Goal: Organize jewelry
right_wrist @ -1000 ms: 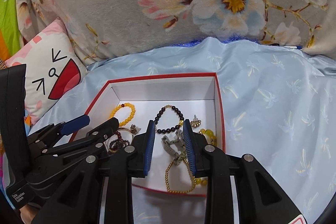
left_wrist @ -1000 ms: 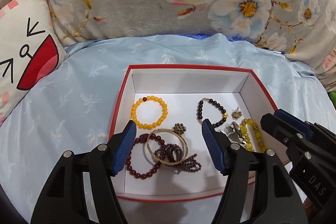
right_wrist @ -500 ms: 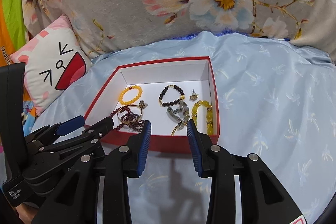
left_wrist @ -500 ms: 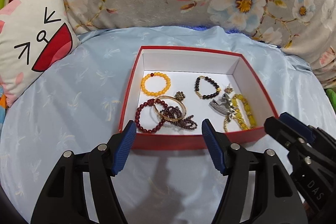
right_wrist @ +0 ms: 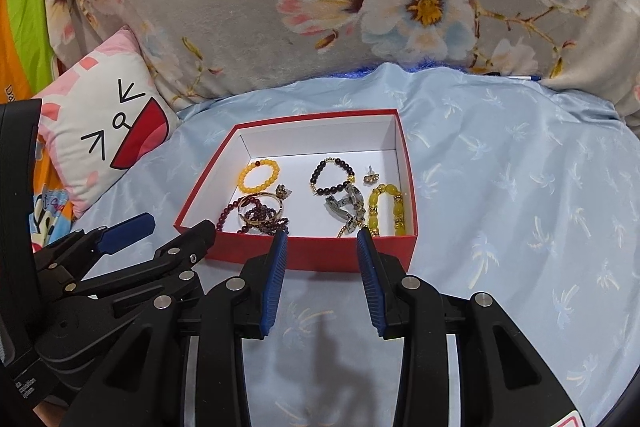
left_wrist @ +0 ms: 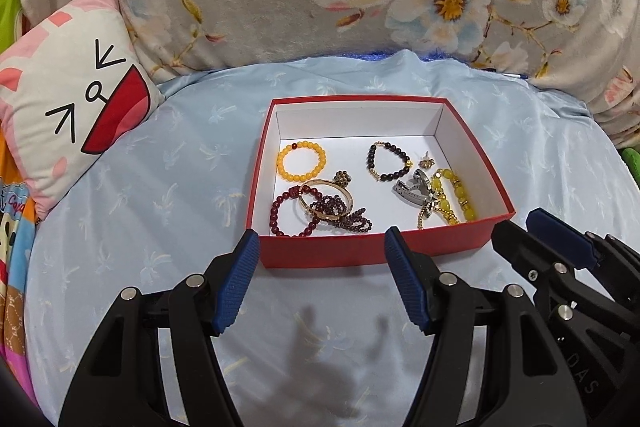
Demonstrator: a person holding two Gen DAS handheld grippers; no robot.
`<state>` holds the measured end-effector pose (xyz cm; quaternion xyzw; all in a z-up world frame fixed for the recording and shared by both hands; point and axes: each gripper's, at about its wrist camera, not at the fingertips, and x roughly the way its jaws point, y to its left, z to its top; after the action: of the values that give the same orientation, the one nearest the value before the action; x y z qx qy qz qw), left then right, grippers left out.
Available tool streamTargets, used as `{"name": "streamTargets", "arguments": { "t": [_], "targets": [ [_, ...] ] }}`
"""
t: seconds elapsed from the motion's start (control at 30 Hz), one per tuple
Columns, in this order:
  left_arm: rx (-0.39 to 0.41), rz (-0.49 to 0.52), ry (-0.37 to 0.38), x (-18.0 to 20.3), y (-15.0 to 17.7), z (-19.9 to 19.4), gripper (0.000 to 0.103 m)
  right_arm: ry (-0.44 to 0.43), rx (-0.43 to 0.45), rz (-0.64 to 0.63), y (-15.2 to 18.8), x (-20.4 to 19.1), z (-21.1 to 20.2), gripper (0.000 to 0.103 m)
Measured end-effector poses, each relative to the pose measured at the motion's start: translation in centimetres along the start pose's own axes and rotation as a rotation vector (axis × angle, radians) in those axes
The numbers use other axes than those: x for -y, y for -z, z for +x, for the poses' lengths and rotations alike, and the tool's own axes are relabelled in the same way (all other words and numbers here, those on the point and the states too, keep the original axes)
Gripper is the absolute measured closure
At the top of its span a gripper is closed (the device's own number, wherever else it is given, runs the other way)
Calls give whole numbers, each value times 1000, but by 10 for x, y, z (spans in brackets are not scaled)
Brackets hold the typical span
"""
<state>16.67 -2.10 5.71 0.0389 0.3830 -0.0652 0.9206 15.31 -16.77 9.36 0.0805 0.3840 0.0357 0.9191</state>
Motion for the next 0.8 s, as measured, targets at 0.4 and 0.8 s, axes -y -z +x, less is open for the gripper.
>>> {"name": "streamTargets", "arguments": {
  "t": [0.4,0.8],
  "targets": [
    [-23,-13,-33,-2,-3,7,42,26,-23,9,-9,-1,5,61],
    [-39,-58,-109,-13,-3,12,14,141,5,37,-14,9,2,25]
  ]
}}
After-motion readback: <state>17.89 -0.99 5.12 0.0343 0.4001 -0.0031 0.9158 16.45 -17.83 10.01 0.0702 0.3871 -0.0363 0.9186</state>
